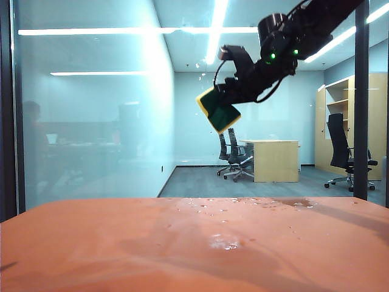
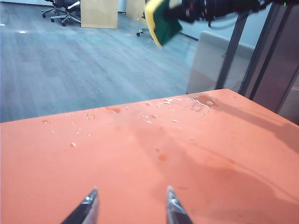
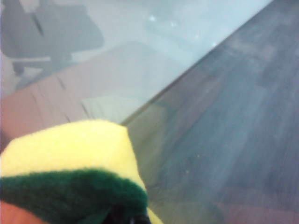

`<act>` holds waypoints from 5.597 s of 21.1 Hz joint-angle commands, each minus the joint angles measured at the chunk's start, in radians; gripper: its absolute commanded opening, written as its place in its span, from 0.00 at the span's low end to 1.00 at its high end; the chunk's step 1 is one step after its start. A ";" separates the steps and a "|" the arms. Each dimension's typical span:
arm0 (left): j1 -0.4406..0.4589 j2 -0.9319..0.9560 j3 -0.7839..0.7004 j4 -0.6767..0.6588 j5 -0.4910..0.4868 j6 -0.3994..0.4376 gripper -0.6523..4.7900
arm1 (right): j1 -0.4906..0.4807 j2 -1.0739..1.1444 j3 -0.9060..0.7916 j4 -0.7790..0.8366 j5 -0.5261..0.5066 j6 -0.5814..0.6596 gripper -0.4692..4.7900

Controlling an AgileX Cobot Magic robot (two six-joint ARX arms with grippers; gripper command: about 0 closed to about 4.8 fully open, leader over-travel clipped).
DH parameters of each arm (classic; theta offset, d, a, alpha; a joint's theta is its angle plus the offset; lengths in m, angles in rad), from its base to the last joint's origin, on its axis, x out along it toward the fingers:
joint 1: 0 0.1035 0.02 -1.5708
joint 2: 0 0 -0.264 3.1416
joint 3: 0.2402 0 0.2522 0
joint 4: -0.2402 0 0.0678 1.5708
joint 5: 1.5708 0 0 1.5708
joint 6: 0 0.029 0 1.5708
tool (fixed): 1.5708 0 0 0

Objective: Pick up the sponge from the table, wipe the water off the glass, and finally place the sponge back on the table.

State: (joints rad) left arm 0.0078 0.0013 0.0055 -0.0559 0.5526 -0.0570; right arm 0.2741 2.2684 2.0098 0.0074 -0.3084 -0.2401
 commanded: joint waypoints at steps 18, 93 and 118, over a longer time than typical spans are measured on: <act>0.000 0.001 0.005 0.013 -0.018 0.004 0.46 | 0.091 -0.009 0.305 -0.086 0.135 0.031 0.07; 0.000 0.001 0.004 0.027 -0.044 0.023 0.46 | 0.109 -0.189 0.181 -0.261 0.266 0.004 0.07; 0.000 0.001 0.004 0.027 -0.044 0.023 0.46 | -0.161 -0.675 -0.309 -0.229 0.276 0.069 0.07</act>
State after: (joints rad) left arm 0.0082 0.0013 0.0055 -0.0410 0.5106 -0.0383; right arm 0.1135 1.6249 1.7336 -0.2760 -0.0280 -0.1844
